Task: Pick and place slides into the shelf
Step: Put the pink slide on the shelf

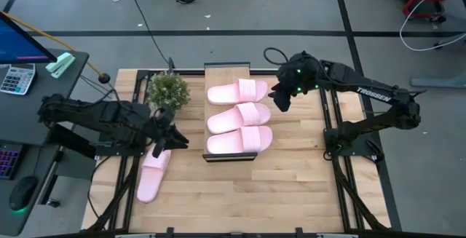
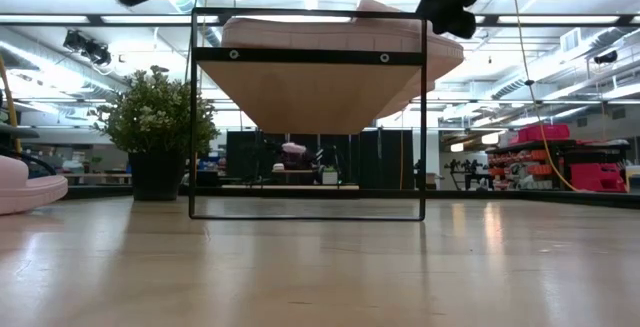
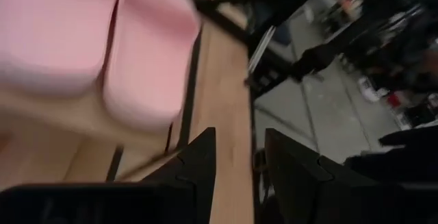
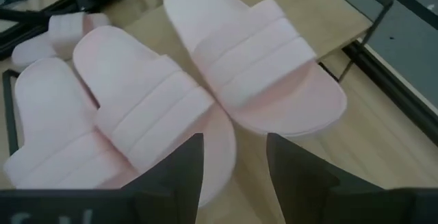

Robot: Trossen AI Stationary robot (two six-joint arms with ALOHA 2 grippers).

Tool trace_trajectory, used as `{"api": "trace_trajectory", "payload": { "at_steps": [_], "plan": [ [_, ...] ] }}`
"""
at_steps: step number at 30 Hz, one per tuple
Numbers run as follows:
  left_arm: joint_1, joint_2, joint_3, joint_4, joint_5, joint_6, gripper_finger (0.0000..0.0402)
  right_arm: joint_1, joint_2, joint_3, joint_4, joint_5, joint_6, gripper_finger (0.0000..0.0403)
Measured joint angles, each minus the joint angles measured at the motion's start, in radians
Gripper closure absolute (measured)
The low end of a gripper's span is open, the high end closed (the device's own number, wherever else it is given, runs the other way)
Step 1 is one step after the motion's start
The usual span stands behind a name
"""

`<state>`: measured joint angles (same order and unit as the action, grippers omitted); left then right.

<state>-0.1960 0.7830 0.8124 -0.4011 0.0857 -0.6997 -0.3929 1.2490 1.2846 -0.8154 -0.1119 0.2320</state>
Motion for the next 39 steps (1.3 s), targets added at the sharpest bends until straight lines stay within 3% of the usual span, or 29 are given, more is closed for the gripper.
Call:
{"api": "trace_trajectory", "payload": {
  "at_steps": [8,12,17,28,39],
  "plan": [
    [-0.047,0.001,0.000,-0.341,-0.009,-0.113,0.0280,-0.004,0.000,0.000,0.001,-0.006,-0.004,0.0238],
    [-0.069,0.001,-0.001,-0.464,0.004,-0.159,0.0277,-0.004,0.001,0.000,0.002,-0.087,0.005,0.0238],
    [-0.091,0.001,-0.001,-0.465,0.016,-0.153,0.0266,0.020,0.001,0.000,0.049,-0.168,0.038,0.0238],
    [-0.091,0.001,-0.001,-0.466,0.016,-0.150,0.0246,0.074,0.001,0.000,0.130,-0.145,0.084,0.0238],
    [-0.133,0.002,-0.001,-0.470,0.015,-0.264,0.0261,0.180,0.001,0.000,0.183,-0.120,0.113,0.0238]
  ]
}}
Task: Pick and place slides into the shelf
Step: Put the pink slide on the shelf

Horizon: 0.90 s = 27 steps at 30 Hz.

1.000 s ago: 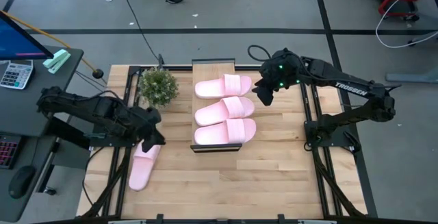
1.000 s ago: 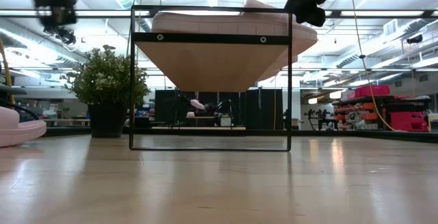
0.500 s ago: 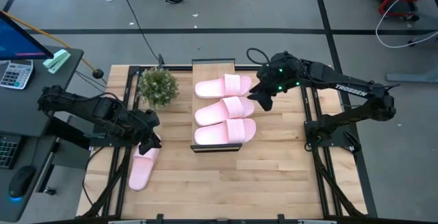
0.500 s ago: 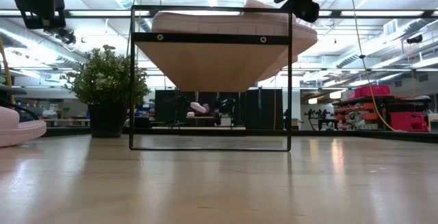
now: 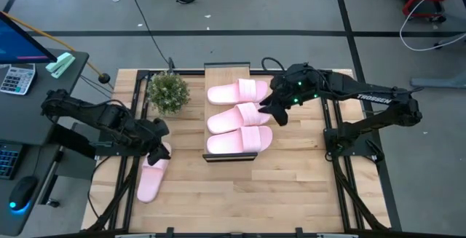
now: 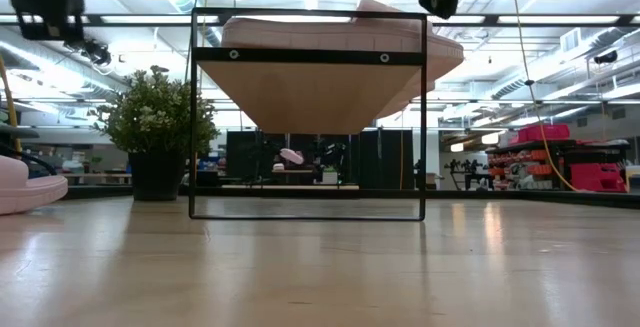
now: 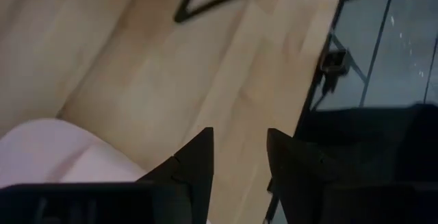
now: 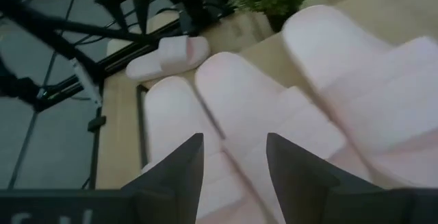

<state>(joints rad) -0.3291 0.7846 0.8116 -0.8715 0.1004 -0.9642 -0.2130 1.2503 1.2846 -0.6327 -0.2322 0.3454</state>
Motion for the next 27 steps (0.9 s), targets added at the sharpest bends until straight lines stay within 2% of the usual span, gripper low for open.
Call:
{"api": "trace_trajectory", "payload": {
  "at_steps": [6,12,19,22,27],
  "plan": [
    [-0.176,0.028,0.000,0.005,-0.090,-0.119,0.0292,0.078,0.000,0.000,-0.001,0.037,-0.013,0.0238],
    [-0.367,0.129,0.046,-0.003,-0.178,-0.232,0.0337,0.148,0.000,0.000,-0.001,0.055,-0.026,0.0238],
    [-0.551,0.316,0.167,-0.291,-0.223,-0.338,0.0393,0.178,0.000,0.000,0.003,0.086,-0.032,0.0238],
    [-0.630,0.380,0.180,-0.355,-0.269,-0.391,0.0395,0.177,0.000,0.000,0.010,0.087,-0.032,0.0238],
    [-0.736,0.488,0.180,-0.450,-0.373,-0.522,0.0370,0.177,0.000,0.000,0.011,0.087,-0.032,0.0238]
  ]
}}
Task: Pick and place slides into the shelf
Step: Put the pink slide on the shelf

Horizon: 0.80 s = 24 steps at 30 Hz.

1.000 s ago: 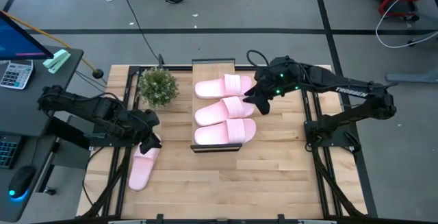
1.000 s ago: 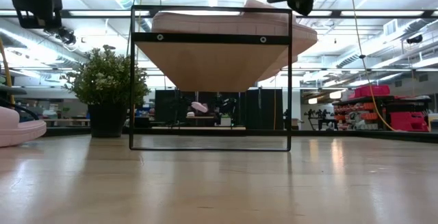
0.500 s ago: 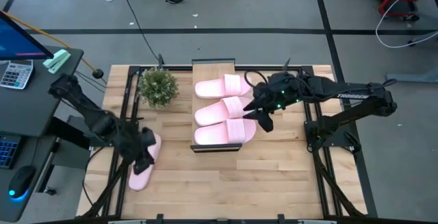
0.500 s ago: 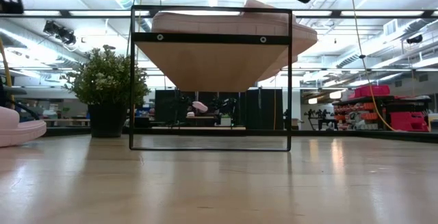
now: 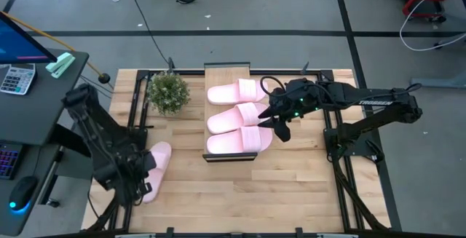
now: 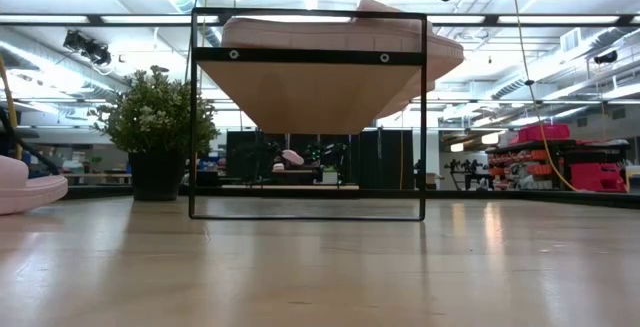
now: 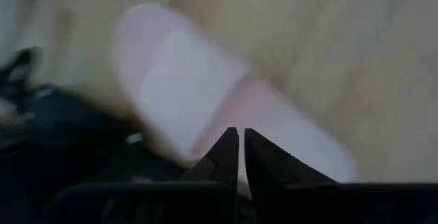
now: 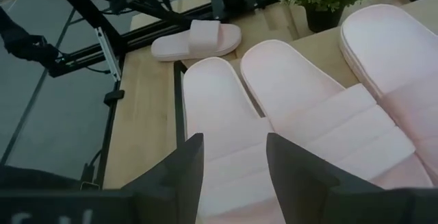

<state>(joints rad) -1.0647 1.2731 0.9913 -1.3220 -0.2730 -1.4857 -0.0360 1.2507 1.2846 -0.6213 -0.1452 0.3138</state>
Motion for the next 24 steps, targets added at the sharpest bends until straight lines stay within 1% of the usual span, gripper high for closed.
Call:
{"api": "trace_trajectory", "payload": {
  "at_steps": [2,6,11,13,17,24],
  "plan": [
    [-0.024,0.039,0.000,-0.058,-0.003,-0.045,0.0363,0.000,0.000,0.000,0.001,0.011,0.000,0.0238],
    [-0.076,0.104,0.000,-0.108,-0.019,-0.078,0.0356,0.000,0.000,0.000,0.003,0.036,0.000,0.0238],
    [-0.153,0.177,0.000,-0.107,-0.124,-0.078,0.0338,-0.001,0.000,0.000,0.004,0.042,0.008,0.0238],
    [-0.167,0.200,0.000,-0.108,-0.141,-0.074,0.0326,-0.001,0.000,0.000,0.006,0.043,0.008,0.0238],
    [-0.180,0.227,-0.005,-0.114,-0.150,-0.076,0.0295,-0.001,0.000,0.000,0.012,0.065,0.007,0.0238],
    [-0.185,0.232,-0.071,-0.003,-0.152,-0.076,0.0214,-0.001,0.000,0.000,0.011,0.068,0.008,0.0238]
  ]
}}
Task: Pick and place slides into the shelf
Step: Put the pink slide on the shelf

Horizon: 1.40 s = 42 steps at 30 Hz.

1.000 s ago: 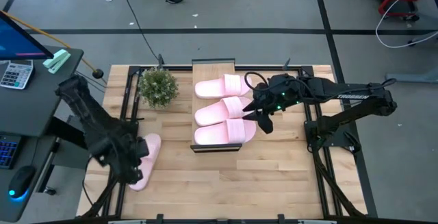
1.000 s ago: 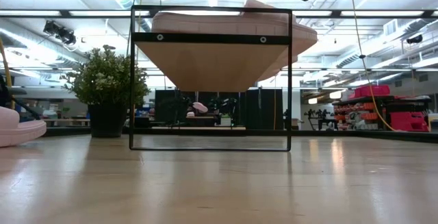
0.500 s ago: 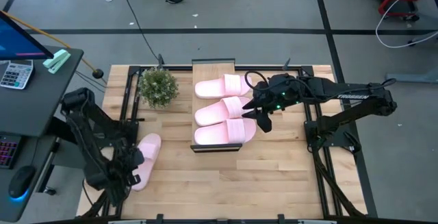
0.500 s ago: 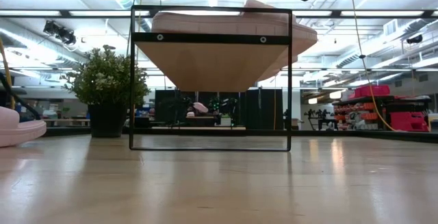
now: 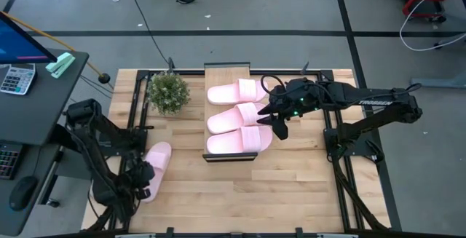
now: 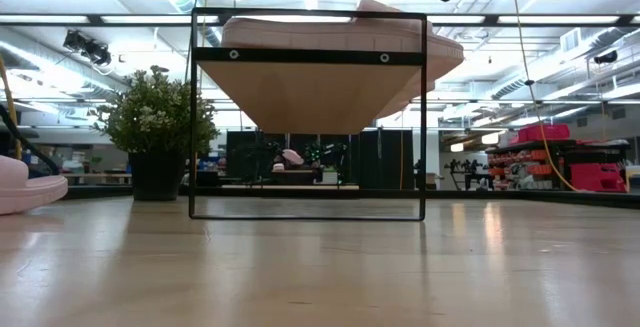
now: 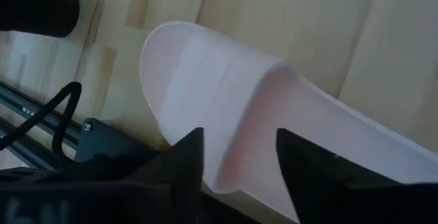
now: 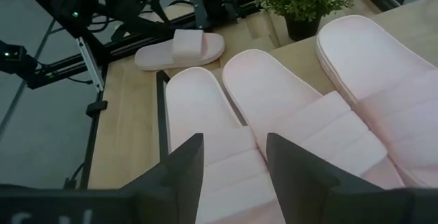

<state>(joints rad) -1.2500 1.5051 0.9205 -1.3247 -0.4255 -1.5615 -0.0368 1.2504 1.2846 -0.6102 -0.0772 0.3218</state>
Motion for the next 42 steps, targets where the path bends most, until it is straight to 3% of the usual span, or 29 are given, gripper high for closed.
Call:
{"api": "trace_trajectory", "payload": {
  "at_steps": [8,15,21,29,34,42],
  "plan": [
    [0.002,0.000,-0.101,0.041,0.002,0.002,0.0139,0.000,0.000,0.000,0.000,0.017,0.002,0.0238],
    [0.003,0.000,-0.173,0.116,0.002,0.002,0.0130,0.000,0.000,0.000,-0.001,0.028,0.024,0.0238],
    [0.033,0.000,-0.180,0.061,0.003,0.013,0.0194,0.000,0.000,0.000,-0.001,0.064,0.027,0.0238],
    [0.115,-0.001,-0.134,0.037,0.011,0.048,0.0382,0.000,0.000,0.000,-0.001,0.079,0.053,0.0238],
    [0.158,-0.001,-0.051,-0.006,0.007,0.077,0.0390,0.000,0.000,0.000,0.000,0.078,0.053,0.0238],
    [0.160,-0.001,0.197,-0.249,-0.069,0.055,0.0390,0.000,0.000,0.000,0.014,0.078,0.024,0.0238]
  ]
}}
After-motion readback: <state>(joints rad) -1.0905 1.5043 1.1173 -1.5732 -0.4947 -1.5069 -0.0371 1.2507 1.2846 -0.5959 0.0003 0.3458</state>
